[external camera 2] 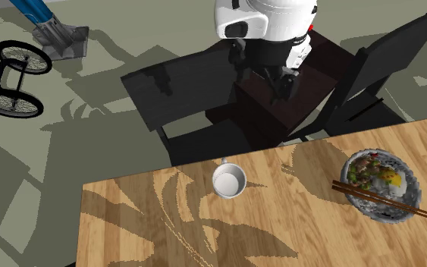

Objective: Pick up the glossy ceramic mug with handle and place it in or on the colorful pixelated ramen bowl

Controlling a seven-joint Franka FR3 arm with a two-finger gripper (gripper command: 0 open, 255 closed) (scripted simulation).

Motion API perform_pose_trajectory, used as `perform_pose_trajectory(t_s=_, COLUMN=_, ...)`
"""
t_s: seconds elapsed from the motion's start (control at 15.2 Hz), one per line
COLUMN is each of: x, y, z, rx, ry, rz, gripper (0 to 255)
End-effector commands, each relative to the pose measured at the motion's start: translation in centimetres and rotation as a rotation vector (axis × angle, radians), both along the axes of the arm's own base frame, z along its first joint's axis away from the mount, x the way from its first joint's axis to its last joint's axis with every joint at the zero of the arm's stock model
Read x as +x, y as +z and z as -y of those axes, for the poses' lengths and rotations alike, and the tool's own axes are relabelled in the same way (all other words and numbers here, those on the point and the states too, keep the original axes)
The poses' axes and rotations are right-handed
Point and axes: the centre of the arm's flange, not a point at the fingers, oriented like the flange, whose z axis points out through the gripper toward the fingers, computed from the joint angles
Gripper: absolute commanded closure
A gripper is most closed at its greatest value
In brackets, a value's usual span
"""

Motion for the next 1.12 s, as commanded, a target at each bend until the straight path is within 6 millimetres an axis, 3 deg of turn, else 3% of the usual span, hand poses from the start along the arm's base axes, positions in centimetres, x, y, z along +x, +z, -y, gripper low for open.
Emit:
perform_pose_trajectory(t_s=0.0, x=1.4, y=-1.4, z=-1.7, rx=-0.007, ry=-0.004, rz=0.012, gripper=0)
perform_pose_trajectory(t_s=1.06, x=13.7, y=-12.8, z=-14.4, rx=-0.076, ry=-0.030, rz=0.095, gripper=0)
